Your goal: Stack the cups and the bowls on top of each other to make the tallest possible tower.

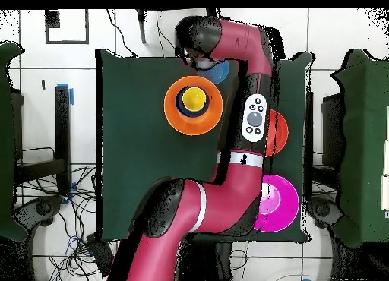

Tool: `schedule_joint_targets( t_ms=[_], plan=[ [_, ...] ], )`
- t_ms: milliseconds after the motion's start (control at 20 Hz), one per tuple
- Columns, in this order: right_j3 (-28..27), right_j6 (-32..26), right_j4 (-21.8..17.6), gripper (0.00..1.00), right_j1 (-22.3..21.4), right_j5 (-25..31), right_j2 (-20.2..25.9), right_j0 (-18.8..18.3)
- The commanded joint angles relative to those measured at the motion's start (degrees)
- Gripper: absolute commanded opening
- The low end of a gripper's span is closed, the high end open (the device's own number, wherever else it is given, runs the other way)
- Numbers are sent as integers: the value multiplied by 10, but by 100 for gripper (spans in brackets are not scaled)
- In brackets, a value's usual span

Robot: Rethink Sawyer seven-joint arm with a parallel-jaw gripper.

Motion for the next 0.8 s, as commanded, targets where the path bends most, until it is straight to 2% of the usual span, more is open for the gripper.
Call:
schedule_joint_targets(
  t_ms=[50,200,450,800],
  plan=[
    [1,-17,-73,100,7,37,79,12],
    [-2,-17,-96,100,15,50,98,10],
    [-5,-12,-135,100,30,29,118,5],
    [-8,-4,-190,100,31,47,170,-2]
  ],
)
